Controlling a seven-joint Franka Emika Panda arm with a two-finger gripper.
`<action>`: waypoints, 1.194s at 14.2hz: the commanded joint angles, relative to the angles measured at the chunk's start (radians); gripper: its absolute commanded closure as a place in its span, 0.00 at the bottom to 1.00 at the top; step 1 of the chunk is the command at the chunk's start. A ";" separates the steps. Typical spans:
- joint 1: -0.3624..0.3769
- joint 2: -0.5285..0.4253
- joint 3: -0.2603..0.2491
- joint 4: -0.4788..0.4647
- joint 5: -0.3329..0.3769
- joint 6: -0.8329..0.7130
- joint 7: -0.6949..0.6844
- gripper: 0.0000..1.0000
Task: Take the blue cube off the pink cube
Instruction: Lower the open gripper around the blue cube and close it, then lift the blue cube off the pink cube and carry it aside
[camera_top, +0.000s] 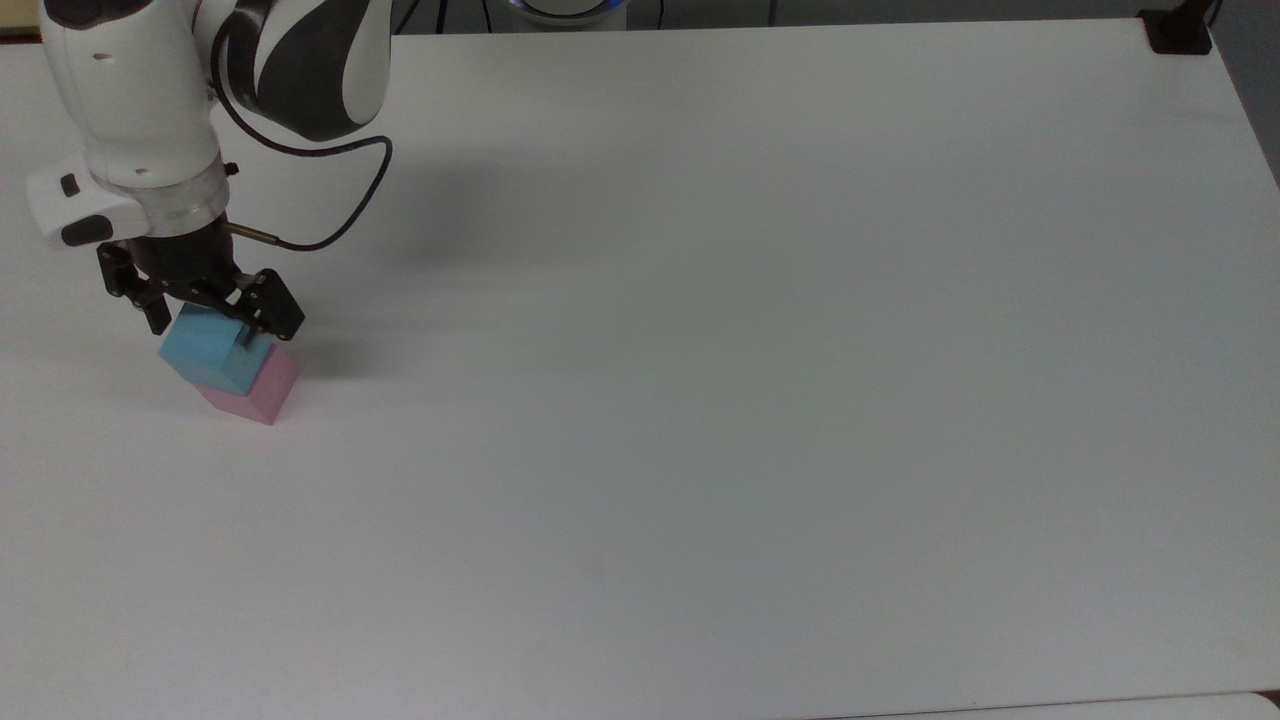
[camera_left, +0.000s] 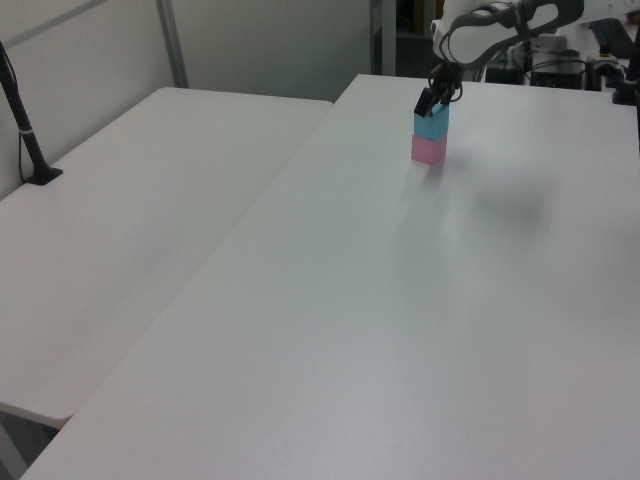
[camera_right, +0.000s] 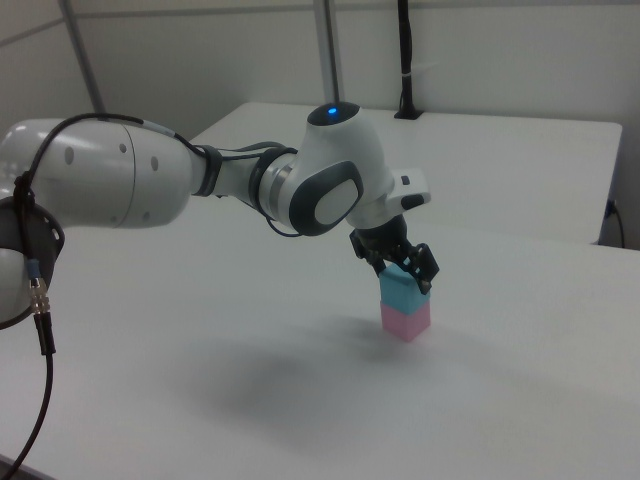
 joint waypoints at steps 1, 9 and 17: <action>0.005 0.003 0.011 0.004 0.013 0.026 0.022 0.00; 0.005 -0.003 0.011 0.001 0.024 0.026 0.009 0.00; 0.002 -0.027 0.012 0.001 0.030 0.015 -0.102 0.80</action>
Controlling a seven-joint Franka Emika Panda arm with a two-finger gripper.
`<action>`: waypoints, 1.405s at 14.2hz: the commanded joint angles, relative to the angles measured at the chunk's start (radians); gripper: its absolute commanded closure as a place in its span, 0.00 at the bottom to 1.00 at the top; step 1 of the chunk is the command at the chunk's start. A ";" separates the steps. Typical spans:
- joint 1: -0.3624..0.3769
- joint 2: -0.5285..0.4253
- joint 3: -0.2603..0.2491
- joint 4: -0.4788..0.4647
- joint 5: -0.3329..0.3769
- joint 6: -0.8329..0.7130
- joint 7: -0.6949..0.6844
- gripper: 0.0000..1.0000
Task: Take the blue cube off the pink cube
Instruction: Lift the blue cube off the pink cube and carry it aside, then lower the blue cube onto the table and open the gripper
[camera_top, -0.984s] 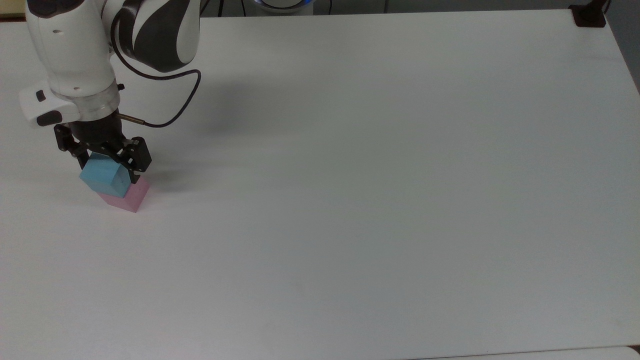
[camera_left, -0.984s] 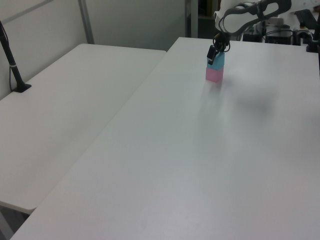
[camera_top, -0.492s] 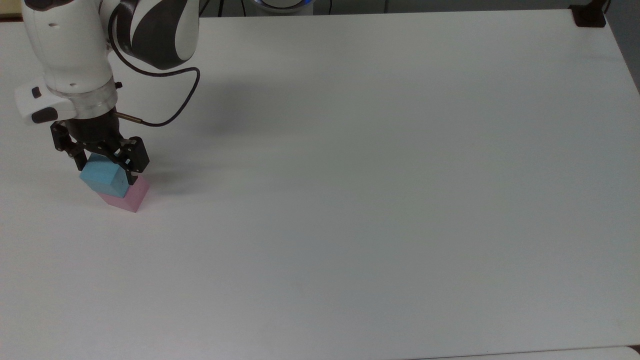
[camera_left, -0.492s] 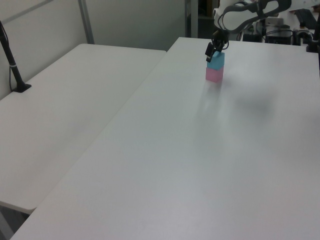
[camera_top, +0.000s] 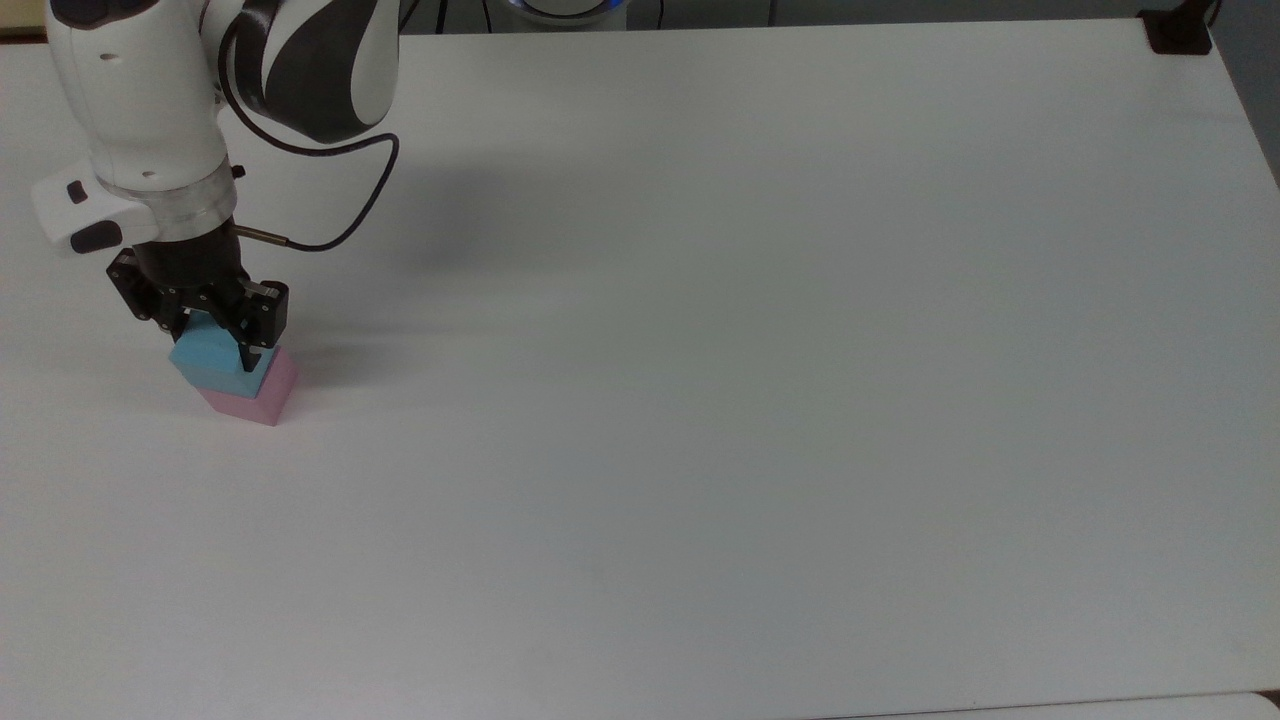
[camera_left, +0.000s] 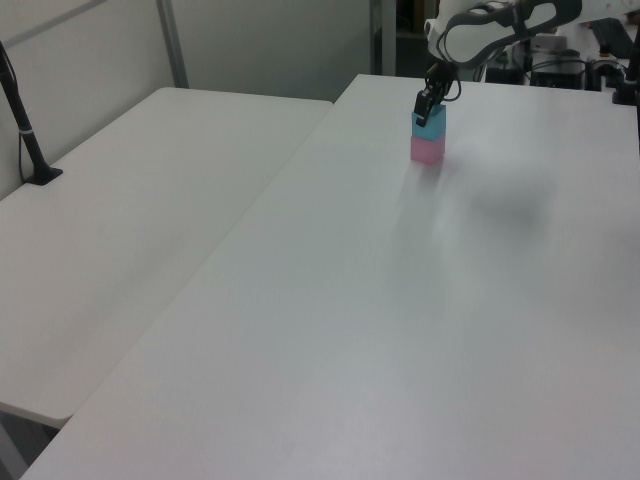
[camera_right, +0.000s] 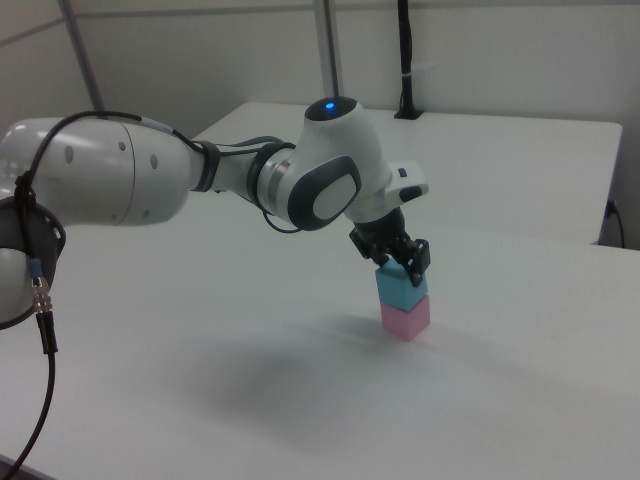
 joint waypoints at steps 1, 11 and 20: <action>0.008 -0.048 -0.001 -0.020 0.020 0.012 -0.053 0.79; 0.231 0.014 0.031 -0.020 0.081 -0.052 0.131 0.67; 0.243 0.054 0.044 -0.029 0.031 0.004 0.163 0.00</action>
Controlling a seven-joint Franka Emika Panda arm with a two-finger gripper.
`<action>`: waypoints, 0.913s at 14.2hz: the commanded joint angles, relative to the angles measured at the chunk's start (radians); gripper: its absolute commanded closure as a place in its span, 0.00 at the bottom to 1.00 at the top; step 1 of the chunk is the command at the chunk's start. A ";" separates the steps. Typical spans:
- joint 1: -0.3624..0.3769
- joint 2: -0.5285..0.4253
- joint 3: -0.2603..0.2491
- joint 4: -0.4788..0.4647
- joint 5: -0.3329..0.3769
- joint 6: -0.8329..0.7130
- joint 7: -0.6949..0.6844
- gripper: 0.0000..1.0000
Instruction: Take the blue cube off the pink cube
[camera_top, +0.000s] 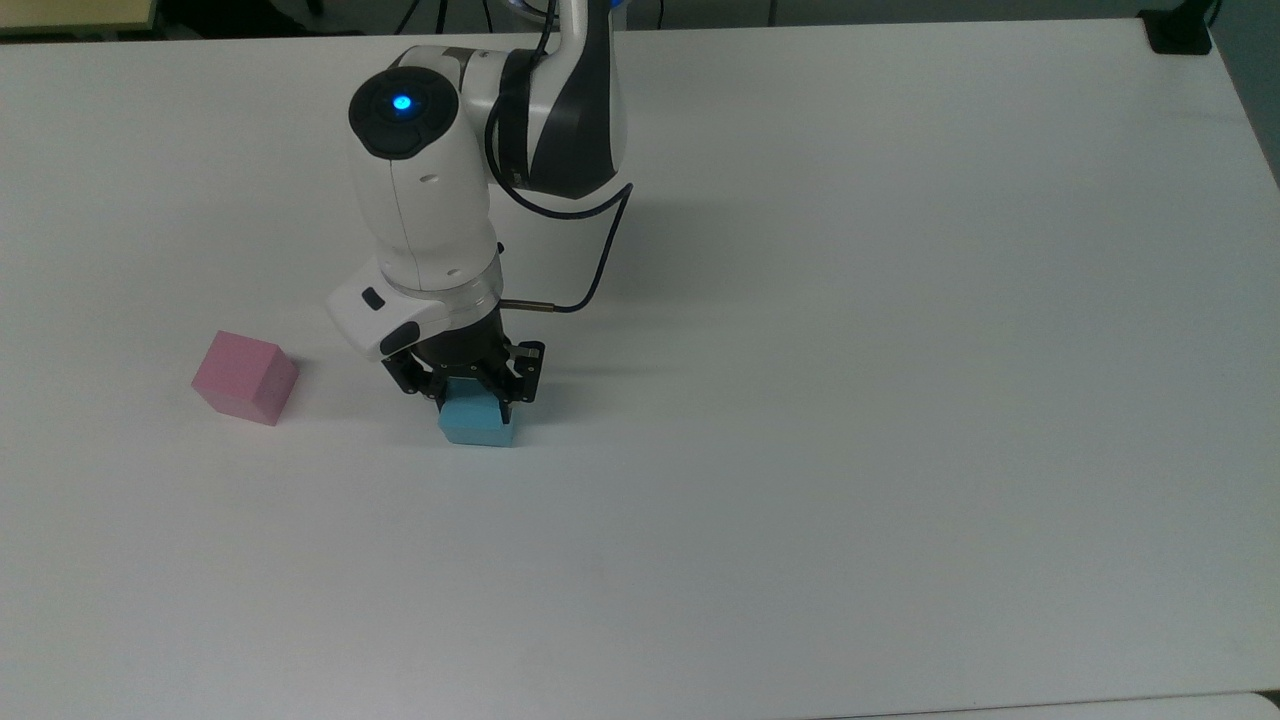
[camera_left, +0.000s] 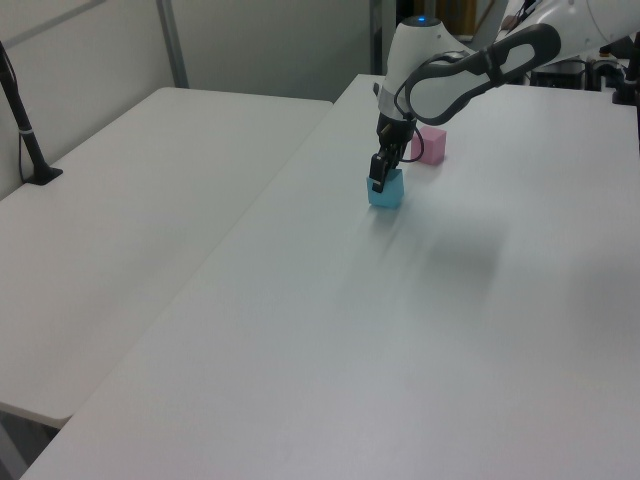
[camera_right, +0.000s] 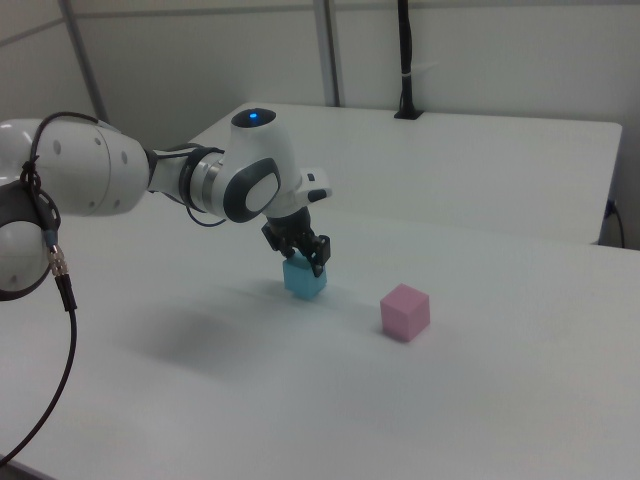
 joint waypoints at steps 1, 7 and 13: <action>-0.002 -0.007 0.002 -0.016 -0.038 0.017 0.019 0.00; -0.028 -0.078 0.005 -0.011 -0.044 -0.101 0.021 0.00; -0.117 -0.326 0.015 -0.010 -0.102 -0.420 0.019 0.00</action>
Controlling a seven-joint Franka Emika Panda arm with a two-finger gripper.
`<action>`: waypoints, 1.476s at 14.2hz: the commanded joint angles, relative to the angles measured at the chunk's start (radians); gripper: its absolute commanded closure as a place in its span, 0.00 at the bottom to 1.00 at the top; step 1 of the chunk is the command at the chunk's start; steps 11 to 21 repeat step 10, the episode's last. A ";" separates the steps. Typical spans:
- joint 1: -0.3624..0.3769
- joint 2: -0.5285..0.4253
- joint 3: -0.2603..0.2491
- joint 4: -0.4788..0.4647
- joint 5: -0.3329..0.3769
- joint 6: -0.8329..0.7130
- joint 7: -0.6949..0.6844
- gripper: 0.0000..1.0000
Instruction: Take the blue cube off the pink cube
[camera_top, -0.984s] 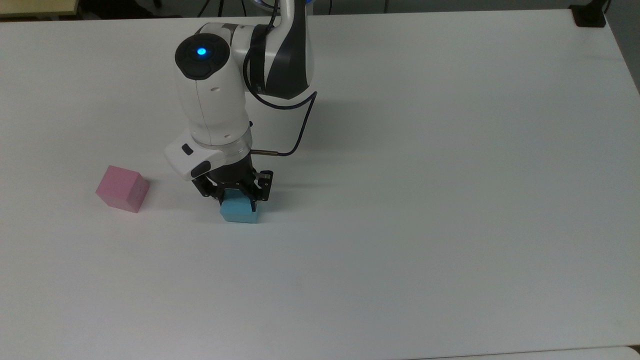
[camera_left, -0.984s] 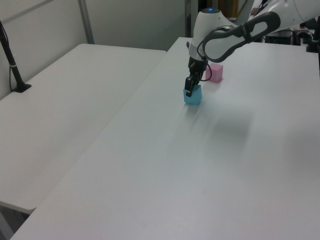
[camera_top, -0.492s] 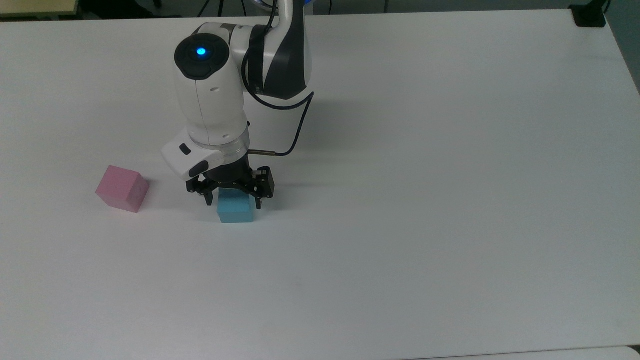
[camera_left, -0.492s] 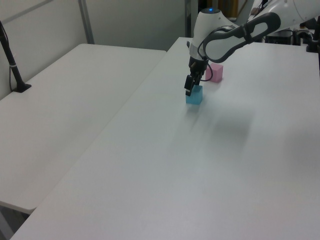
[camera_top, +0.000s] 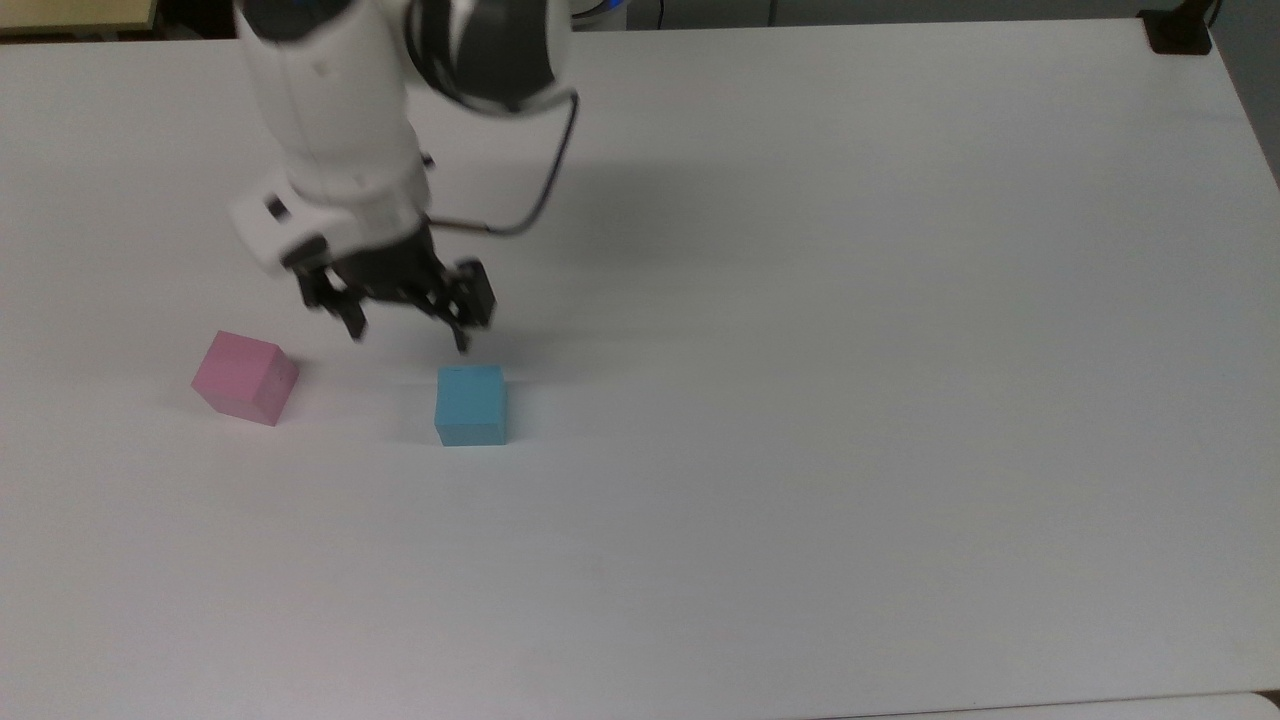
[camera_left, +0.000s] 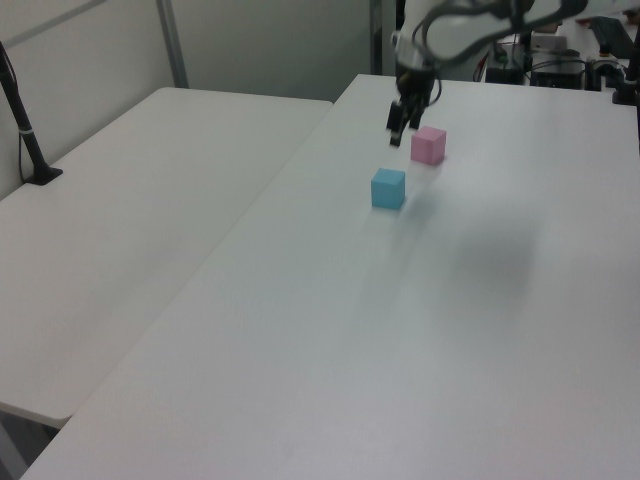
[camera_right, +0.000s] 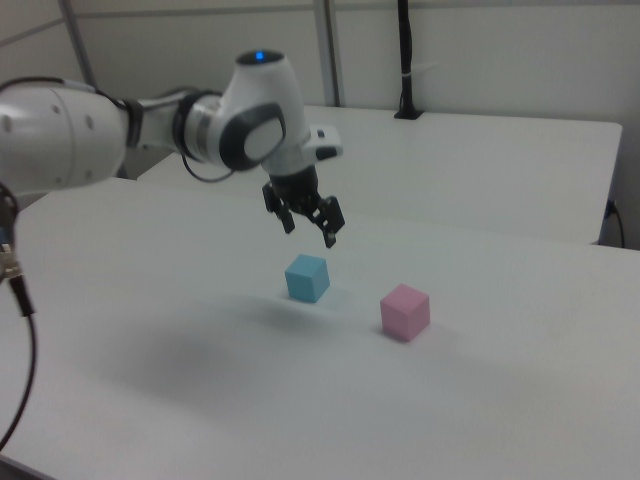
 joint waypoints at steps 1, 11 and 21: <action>-0.054 -0.211 0.017 -0.044 -0.105 -0.241 0.019 0.00; -0.043 -0.377 0.014 -0.063 -0.173 -0.502 0.004 0.00; -0.043 -0.377 0.014 -0.063 -0.173 -0.502 0.004 0.00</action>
